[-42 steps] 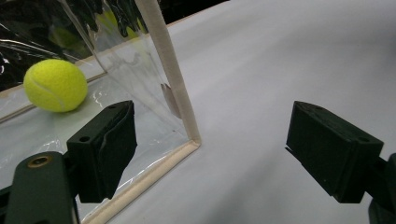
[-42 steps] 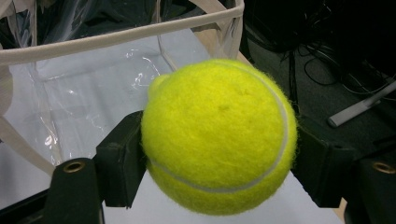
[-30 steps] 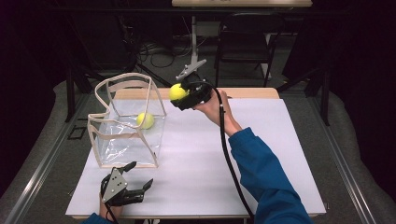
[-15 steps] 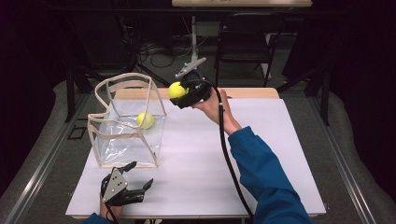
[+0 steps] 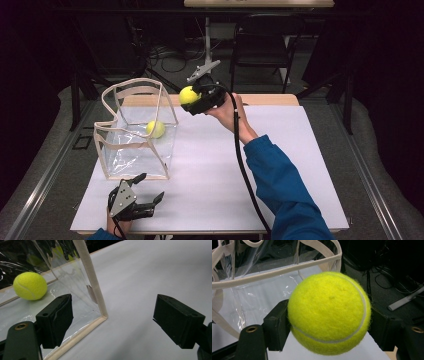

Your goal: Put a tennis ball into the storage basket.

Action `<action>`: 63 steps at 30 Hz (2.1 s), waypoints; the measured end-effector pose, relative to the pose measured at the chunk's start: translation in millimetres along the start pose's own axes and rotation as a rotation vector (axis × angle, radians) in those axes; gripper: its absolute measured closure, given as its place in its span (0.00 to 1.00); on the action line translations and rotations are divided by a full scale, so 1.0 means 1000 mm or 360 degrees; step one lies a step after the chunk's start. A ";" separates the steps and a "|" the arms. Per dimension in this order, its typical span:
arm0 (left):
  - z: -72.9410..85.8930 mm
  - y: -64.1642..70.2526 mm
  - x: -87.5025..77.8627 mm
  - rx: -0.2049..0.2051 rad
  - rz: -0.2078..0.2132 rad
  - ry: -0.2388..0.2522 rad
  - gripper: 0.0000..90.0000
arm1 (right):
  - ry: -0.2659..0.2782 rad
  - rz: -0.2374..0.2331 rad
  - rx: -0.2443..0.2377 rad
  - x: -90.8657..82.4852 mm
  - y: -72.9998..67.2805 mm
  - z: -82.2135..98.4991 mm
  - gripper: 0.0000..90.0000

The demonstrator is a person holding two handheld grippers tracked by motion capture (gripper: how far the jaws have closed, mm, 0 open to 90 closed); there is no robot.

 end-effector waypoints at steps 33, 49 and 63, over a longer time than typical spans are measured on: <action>0.000 0.000 0.000 -0.0004 -0.0004 0.0005 0.18 | 0.0027 0.0015 -0.0003 -0.006 0.001 -0.011 0.29; 0.000 0.000 0.000 -0.0008 -0.0001 0.0007 0.18 | 0.0052 0.0011 -0.0019 -0.007 -0.004 -0.023 0.29; -0.001 0.000 0.000 -0.0003 -0.0001 0.0011 0.18 | 0.0058 0.0016 -0.0027 -0.005 -0.009 -0.033 0.29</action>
Point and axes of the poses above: each handheld gripper's, and its own axes: x roughly forward along the jaws, z roughly out of its underside, y roughly to its right, the point moved 4 cm from there along x, roughly forward along the jaws, and after that the axes turned 15 degrees about -y, right-handed, at the moved point
